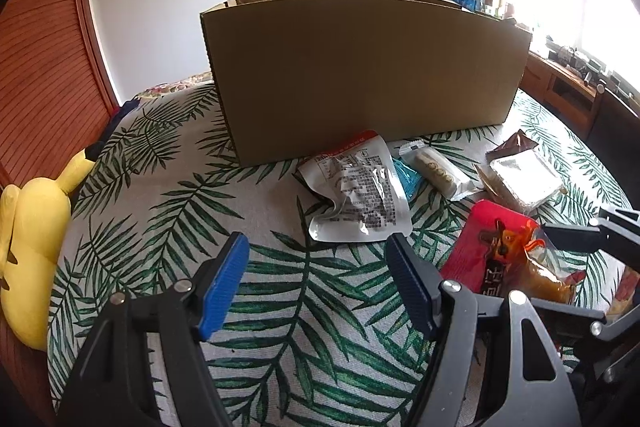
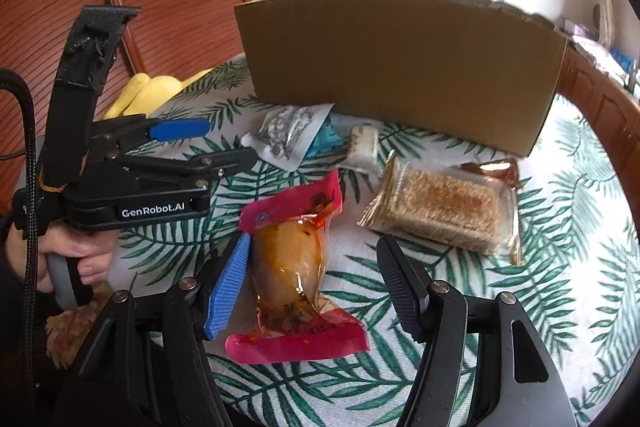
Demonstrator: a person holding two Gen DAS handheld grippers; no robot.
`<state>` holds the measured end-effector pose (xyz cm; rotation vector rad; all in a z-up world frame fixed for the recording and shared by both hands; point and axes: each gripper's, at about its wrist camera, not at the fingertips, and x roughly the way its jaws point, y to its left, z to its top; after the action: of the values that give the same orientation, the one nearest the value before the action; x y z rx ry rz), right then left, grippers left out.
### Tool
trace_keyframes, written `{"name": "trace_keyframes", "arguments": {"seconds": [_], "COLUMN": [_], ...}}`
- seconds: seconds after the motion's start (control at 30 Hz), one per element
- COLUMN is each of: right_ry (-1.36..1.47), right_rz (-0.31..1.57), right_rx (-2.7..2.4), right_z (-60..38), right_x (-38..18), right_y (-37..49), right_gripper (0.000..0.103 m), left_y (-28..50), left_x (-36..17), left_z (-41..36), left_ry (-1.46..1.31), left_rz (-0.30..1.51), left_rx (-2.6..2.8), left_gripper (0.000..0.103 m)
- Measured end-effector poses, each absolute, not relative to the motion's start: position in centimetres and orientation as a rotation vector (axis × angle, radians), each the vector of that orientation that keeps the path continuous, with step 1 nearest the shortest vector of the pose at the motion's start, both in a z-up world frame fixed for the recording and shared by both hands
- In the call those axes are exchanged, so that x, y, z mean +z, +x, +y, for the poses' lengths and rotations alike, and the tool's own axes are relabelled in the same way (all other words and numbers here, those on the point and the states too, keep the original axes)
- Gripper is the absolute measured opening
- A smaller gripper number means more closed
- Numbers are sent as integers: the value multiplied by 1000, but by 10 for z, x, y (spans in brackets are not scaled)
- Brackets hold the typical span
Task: Organize snacks
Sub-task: 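Grasp the pink bread packet with right tool while left tool reaches the white printed bag, then grasp the white printed bag with left tool while right tool holds the pink packet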
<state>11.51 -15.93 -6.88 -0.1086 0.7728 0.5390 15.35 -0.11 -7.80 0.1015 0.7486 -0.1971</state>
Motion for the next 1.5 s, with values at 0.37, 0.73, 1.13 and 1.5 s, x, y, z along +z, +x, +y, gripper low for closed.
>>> {"name": "trace_keyframes", "arguments": {"seconds": [0.37,0.73,1.13,1.5], "right_ry": [-82,-109,-84,-78], "right_rz": [786,747,737,728], "right_rx": [566,586,582,583], "right_z": [-161,-148,-150,-153], "right_x": [-76,-79,-83,-83], "right_y": [111,96,94,91], "right_gripper": [70,43,39,39], "left_y": [156,177,213,222], "left_x": [-79,-69,-74,-82], "left_z": [-2,-13,-25,-27], "left_ry": [100,79,42,37], "left_rz": [757,771,832,865], "left_rx": [-202,-240,-242,-255], "left_gripper": [71,71,71,70]}}
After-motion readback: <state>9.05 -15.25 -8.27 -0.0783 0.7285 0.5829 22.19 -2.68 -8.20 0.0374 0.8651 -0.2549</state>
